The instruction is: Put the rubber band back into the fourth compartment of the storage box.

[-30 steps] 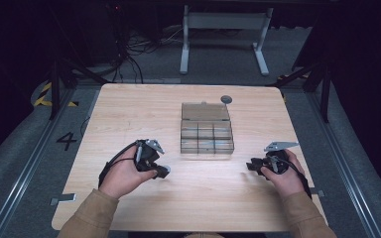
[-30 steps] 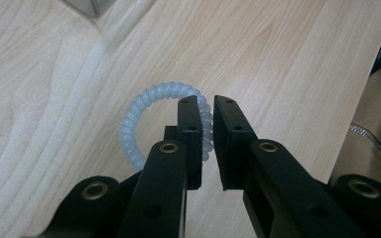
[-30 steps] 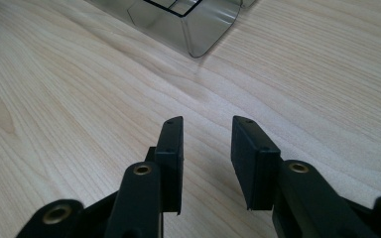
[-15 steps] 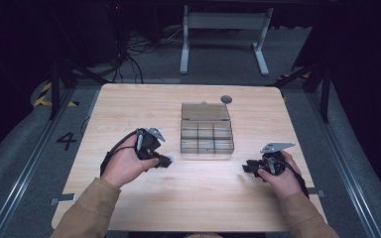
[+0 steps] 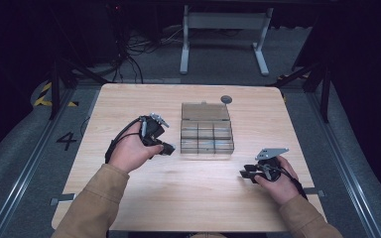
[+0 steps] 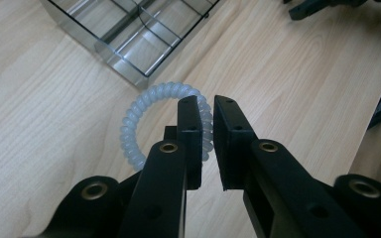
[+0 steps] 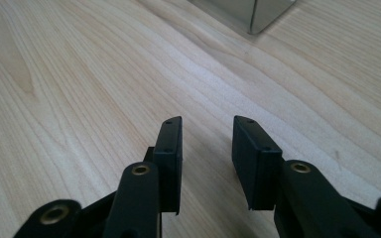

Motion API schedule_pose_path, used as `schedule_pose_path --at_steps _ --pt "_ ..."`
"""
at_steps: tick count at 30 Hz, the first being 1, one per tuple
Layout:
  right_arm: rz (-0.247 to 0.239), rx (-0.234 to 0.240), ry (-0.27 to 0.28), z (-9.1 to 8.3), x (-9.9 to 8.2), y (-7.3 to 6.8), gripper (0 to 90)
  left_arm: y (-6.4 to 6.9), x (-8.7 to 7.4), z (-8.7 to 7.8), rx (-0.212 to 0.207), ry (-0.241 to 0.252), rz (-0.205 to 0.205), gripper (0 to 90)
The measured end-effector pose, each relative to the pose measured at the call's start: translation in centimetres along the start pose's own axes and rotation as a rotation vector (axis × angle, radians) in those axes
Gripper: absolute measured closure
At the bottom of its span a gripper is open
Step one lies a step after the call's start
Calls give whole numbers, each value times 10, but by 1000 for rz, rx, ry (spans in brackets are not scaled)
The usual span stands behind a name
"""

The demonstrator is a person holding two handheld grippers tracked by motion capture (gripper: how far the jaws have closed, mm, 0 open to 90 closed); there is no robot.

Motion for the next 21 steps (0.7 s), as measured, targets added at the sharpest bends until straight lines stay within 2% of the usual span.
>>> schedule_pose_path --at_steps 9,15,21 --pt "-5 -19 17 -4 2 -7 651 -4 16 -3 -3 41 4 826" --pt "6 -14 27 -8 1 -4 649 -9 24 6 14 16 18 826" --pt "16 -4 34 -9 0 0 646 -16 31 12 13 25 8 826"
Point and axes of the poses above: each handheld gripper's, and its own axes: z roughly forward along the jaws, x roughly out of its top, y roughly to its right, the point moved 7 cm from there along z, roughly forward along the jaws, and after that the axes turned 9 degrees about -x, right-handed, at the moved point
